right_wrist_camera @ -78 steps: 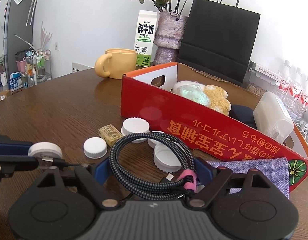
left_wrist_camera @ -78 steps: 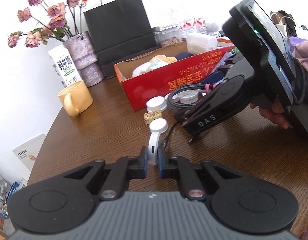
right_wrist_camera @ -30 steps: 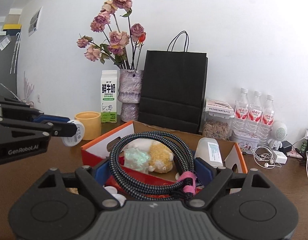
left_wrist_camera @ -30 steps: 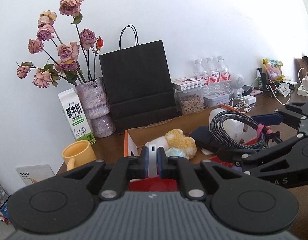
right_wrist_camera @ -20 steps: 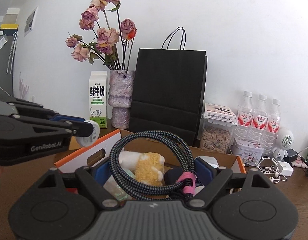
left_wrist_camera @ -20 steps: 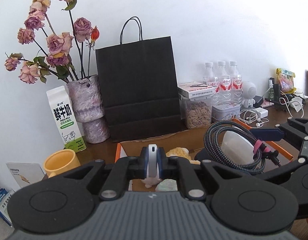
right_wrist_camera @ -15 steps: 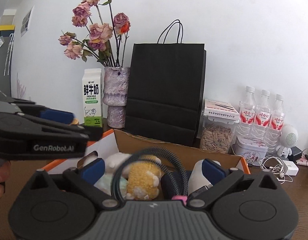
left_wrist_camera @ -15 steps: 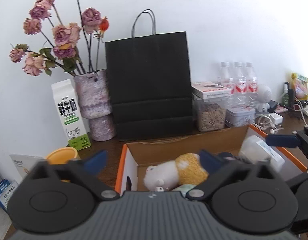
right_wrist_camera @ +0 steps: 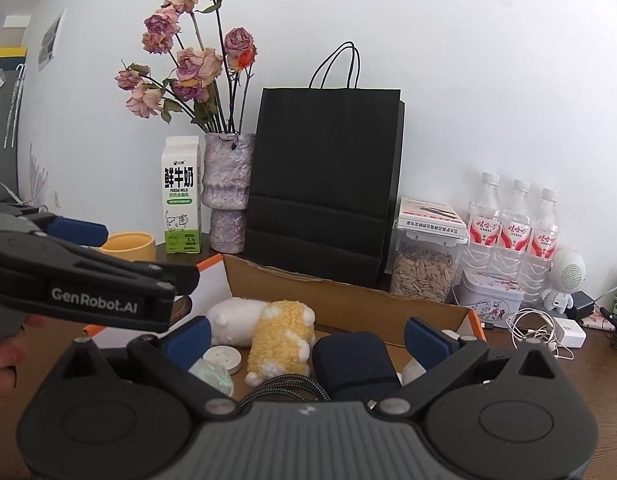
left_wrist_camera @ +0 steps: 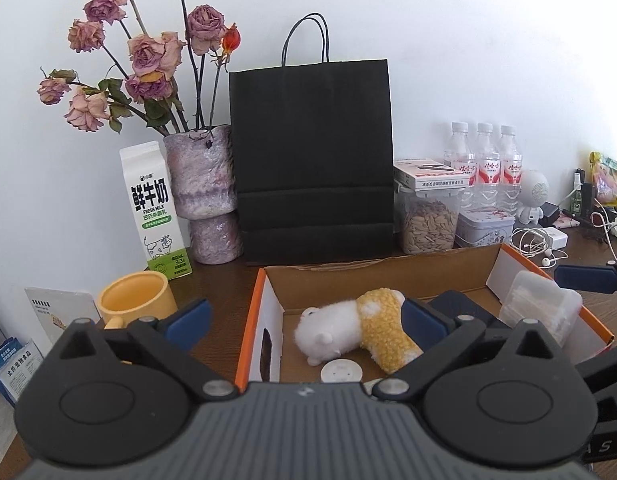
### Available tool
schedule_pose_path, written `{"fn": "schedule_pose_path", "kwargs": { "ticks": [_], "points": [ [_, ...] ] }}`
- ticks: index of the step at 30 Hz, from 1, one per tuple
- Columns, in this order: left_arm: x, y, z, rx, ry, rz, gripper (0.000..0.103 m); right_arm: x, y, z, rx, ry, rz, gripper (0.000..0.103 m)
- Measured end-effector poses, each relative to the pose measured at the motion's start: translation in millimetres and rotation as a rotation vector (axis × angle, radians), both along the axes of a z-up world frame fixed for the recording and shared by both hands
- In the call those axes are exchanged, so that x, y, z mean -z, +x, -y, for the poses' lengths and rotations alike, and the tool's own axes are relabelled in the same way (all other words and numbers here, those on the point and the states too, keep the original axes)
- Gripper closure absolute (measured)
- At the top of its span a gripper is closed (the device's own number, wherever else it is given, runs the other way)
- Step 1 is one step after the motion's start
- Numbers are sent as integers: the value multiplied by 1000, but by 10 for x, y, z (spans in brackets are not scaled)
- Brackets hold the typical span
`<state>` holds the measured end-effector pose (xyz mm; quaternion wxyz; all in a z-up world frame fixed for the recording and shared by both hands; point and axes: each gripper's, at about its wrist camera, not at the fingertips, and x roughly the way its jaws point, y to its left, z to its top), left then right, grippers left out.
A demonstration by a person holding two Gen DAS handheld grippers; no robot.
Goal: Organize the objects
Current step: 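Lower the cap and braided cable into the box and open both tools, then withdraw both tools from the box back over the table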
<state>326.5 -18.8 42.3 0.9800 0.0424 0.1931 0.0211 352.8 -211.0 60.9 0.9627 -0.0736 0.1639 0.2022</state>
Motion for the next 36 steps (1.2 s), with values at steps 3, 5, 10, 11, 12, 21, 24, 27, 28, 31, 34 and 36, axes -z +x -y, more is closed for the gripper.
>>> {"fn": "schedule_pose_path", "kwargs": {
  "ticks": [3,5,10,11,12,21,24,27,28,31,34,36],
  "points": [
    [-26,-184,-60,-11,-7,-5,0,-16,-170,12,2,-2,1,0],
    [-34,-305,-98,-15,-12,-9,0,-24,-302,32,2,-2,-2,0],
    [-1,-581,-178,-29,-26,-37,0,4,-590,94,10,-5,-21,0],
    [10,-624,-189,-32,-27,-43,0,17,-643,108,10,-7,-26,0],
    [27,-676,-205,-36,-29,-49,0,30,-696,120,10,-9,-31,0],
    [253,-1027,-312,-60,-41,-122,0,241,-1049,106,-22,-35,-109,0],
    [354,-1110,-341,-70,-41,-154,0,346,-1131,42,-54,-57,-151,0],
    [444,-1184,-377,-73,-48,-185,0,452,-1202,-32,-75,-71,-184,0],
    [470,-1207,-387,-77,-47,-195,0,483,-1222,-58,-82,-75,-195,0],
    [554,-1278,-429,-88,-56,-224,0,544,-1250,-126,-95,-88,-214,5],
    [607,-1343,-476,-91,-68,-245,0,587,-1253,-187,-110,-96,-229,12],
    [619,-1371,-496,-97,-69,-251,0,617,-1242,-233,-121,-104,-242,17]
  ]
}}
